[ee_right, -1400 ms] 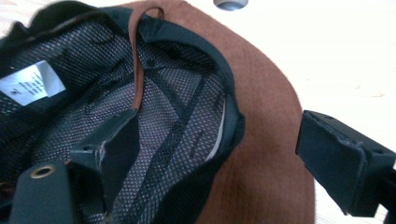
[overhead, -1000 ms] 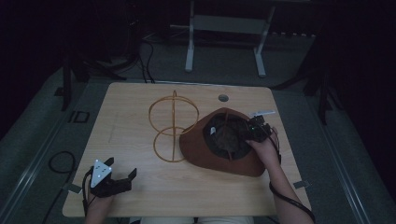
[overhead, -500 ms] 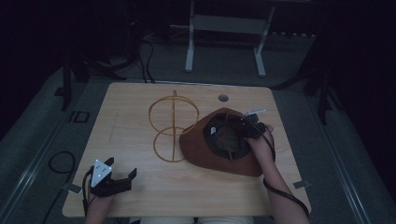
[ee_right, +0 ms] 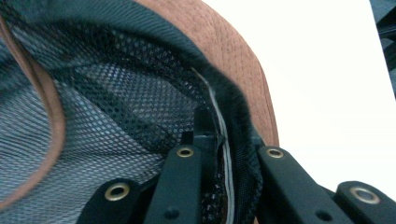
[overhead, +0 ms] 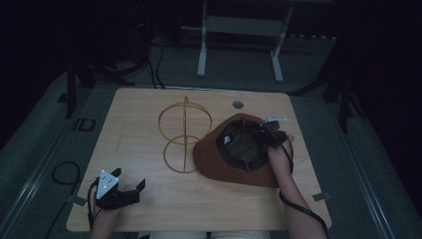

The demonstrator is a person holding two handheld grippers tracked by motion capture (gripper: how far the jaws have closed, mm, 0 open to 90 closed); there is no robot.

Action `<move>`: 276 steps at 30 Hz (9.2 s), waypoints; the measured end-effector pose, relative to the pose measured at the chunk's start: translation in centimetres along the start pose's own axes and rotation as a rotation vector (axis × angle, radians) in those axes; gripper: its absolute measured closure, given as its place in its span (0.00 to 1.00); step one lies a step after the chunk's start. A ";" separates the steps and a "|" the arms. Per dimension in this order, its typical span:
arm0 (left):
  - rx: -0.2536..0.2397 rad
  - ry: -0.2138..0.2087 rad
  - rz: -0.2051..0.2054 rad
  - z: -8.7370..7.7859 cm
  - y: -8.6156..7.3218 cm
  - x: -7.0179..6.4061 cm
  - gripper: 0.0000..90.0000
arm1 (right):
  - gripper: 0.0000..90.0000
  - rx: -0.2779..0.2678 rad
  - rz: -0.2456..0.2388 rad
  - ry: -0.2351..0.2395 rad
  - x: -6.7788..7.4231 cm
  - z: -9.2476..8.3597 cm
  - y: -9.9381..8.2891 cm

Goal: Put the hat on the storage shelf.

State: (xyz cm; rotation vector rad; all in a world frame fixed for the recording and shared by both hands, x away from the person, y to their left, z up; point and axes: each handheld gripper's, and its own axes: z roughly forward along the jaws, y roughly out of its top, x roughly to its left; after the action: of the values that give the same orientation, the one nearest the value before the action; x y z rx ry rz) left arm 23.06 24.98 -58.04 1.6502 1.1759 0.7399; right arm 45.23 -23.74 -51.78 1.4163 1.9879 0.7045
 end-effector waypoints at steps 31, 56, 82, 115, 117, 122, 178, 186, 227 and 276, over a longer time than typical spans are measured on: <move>0.048 -0.060 0.038 0.2 1.0 -1.9 0.03 | 0.94 -0.248 0.127 0.077 -4.1 -9.9 0.8; -0.044 -0.277 0.123 -1.7 9.8 -9.5 0.03 | 0.94 -0.290 0.145 0.091 -5.5 -13.3 0.3; -0.026 -0.430 0.290 6.0 17.4 -20.0 0.05 | 0.94 -0.300 0.157 0.094 -6.4 -14.7 -0.7; 0.074 -0.322 0.351 16.3 21.9 -26.0 0.06 | 0.94 -0.320 0.132 0.108 -6.5 -16.2 -1.5; 0.088 -0.312 0.349 16.7 21.8 -25.9 0.07 | 0.94 -0.327 0.129 0.112 -6.4 -16.4 -1.5; 0.113 -0.286 0.338 17.6 21.5 -25.6 0.15 | 0.94 -0.335 0.122 0.122 -6.0 -16.7 -1.5; -0.125 -0.206 0.408 13.2 22.3 -24.3 0.96 | 0.54 -0.328 0.032 0.242 -9.5 -19.8 -6.7; -0.241 -0.328 0.457 11.1 21.3 -23.0 0.96 | 0.55 -0.320 0.033 0.265 -10.1 -18.9 -6.6; -0.444 -0.758 0.497 7.6 19.5 -21.7 0.96 | 0.53 -0.523 -0.279 0.786 0.5 -19.6 -4.6; -0.333 -0.629 0.446 6.3 21.1 -19.7 0.59 | 0.98 -0.620 -0.143 0.756 -2.3 -21.5 -2.6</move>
State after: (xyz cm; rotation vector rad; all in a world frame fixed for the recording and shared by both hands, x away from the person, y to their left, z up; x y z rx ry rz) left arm 29.08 2.43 -39.91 1.6901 0.2283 0.5746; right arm 28.59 -28.44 -38.61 0.6641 2.0596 1.7892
